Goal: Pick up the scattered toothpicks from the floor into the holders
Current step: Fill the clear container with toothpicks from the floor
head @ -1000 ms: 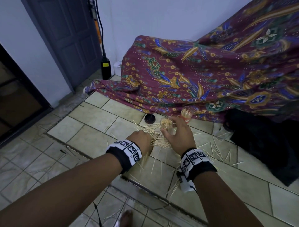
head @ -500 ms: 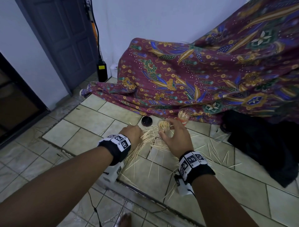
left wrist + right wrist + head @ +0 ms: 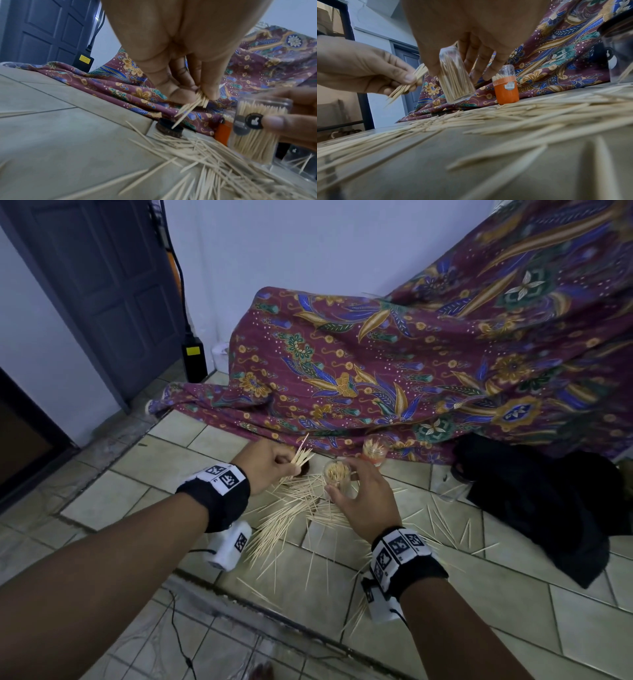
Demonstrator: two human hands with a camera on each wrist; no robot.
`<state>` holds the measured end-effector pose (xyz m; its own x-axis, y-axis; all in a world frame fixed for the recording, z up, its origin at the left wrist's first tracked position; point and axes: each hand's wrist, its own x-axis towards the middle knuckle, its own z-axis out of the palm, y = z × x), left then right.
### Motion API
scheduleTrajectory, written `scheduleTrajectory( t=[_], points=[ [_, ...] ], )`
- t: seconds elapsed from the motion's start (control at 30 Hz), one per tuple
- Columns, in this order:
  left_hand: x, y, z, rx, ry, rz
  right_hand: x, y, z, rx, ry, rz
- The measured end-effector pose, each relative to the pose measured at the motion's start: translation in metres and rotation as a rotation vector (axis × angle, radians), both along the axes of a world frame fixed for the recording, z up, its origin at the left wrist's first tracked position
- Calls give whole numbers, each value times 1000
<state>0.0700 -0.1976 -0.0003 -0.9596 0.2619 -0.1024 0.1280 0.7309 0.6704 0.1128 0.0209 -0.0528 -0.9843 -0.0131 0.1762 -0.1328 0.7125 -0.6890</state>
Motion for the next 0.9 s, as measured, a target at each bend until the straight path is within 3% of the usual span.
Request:
scheduleTrajectory(
  t=[0.4,0.67,0.9],
  points=[
    [-17,35,24,481,14,-2,2,-1,3,-3,25,-10],
    [-16,52,17,485,2,-90,4,2,3,-9,47,-19],
    [-18,59,31,642,21,-72,4,3,4,-27,54,-20]
  ],
)
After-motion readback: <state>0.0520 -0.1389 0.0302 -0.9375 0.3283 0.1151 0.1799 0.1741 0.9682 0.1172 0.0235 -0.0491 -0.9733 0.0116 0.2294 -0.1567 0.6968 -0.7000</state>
